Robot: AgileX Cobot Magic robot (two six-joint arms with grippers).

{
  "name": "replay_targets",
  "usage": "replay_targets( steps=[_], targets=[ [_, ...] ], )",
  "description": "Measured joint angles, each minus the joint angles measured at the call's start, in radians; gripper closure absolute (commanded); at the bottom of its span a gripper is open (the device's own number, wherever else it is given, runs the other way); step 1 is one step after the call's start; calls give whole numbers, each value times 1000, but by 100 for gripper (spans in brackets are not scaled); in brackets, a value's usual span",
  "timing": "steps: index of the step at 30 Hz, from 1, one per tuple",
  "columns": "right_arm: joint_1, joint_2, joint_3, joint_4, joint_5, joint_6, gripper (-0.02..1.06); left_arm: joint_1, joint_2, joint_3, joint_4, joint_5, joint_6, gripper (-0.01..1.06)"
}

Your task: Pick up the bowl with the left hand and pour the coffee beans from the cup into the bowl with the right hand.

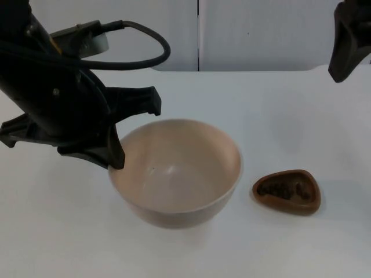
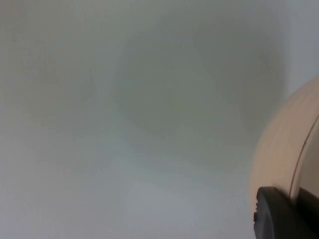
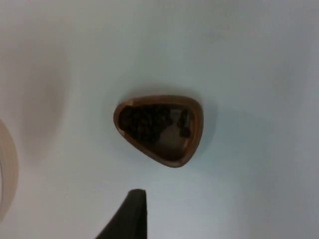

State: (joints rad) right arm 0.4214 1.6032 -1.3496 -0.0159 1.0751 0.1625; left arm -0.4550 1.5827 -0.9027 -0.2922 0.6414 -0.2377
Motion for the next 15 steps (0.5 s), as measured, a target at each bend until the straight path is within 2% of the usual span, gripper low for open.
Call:
replay_targets(
  steps=[15],
  targets=[
    [0,4,38,-7,-27,53,-1,0,0,0,-4,0,-2,105]
  ],
)
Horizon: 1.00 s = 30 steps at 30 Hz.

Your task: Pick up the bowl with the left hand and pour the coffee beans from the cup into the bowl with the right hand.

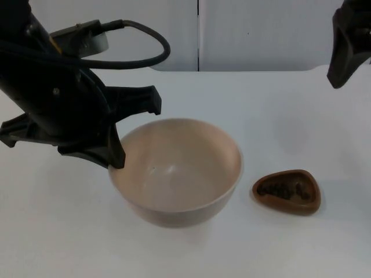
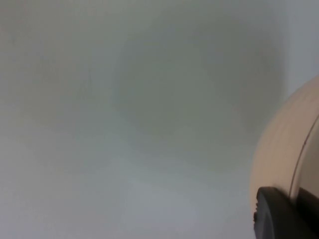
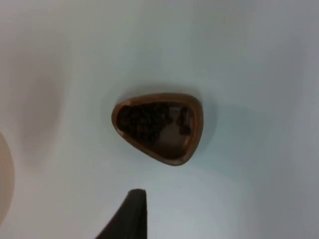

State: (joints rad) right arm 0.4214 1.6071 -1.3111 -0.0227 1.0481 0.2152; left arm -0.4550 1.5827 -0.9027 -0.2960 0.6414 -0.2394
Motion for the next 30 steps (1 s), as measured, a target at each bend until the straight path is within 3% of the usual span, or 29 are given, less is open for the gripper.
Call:
replay_targets(
  steps=[8,19,30],
  targets=[
    [0,0,122,-59,-113,134,0,0,0,0,0,0,0,105],
    [9,81,124,-77,-123,220,6,0,0,0,-12,-2,0,105],
    [17,219,113,-76,-141,234,9,0,0,0,-14,-2,0,105]
  ],
)
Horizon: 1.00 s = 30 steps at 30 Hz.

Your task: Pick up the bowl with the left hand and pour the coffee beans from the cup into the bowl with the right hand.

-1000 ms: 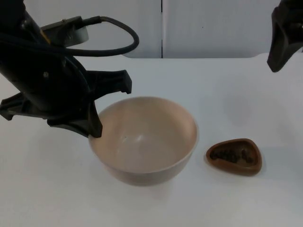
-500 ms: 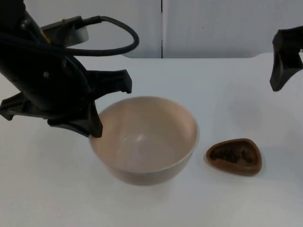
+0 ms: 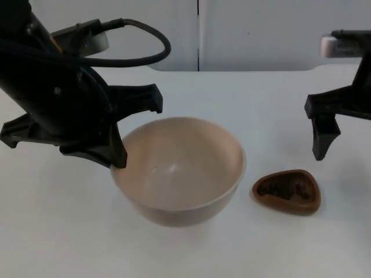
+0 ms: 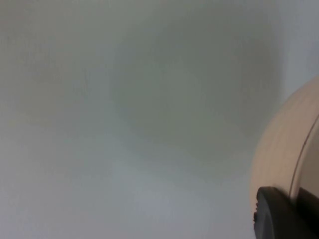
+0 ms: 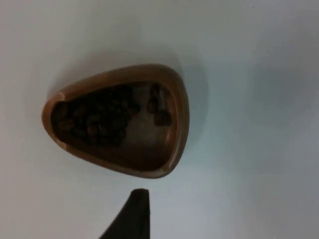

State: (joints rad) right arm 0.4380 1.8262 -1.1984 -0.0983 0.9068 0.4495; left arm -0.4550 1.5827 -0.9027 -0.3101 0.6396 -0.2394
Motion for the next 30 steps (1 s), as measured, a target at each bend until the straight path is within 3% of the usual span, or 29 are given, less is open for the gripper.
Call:
replay_targets(
  steps=[11,16,30],
  targets=[
    [6,95,0,0,-62,8,12,0,0,0,0,-2,0,105],
    [53,104,-2,-38,-106,74,12,0,0,0,0,-2,0,105],
    [46,106,-4,-53,-139,91,14,0,0,0,-1,-2,0,105]
  ],
)
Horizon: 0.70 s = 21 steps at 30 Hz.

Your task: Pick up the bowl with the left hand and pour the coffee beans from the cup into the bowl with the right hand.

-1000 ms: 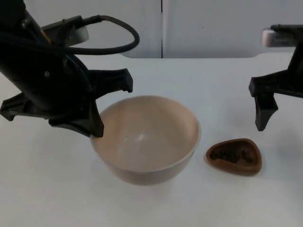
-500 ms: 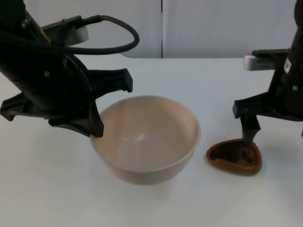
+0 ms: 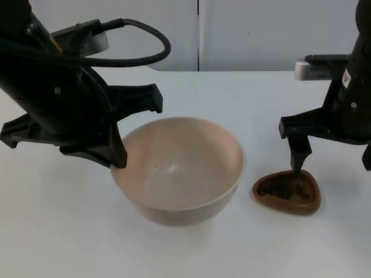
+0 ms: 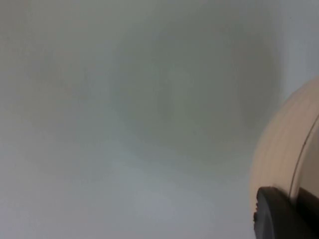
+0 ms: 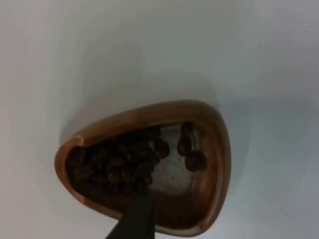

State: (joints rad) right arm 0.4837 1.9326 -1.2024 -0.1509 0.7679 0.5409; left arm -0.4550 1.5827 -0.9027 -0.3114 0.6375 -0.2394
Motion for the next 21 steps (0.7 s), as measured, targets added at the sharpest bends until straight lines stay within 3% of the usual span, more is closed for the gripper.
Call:
replay_targets(
  steps=[21],
  targets=[
    [0,121,0,0,-69,2,27,0,0,0,-6,-2,0,105]
  ],
)
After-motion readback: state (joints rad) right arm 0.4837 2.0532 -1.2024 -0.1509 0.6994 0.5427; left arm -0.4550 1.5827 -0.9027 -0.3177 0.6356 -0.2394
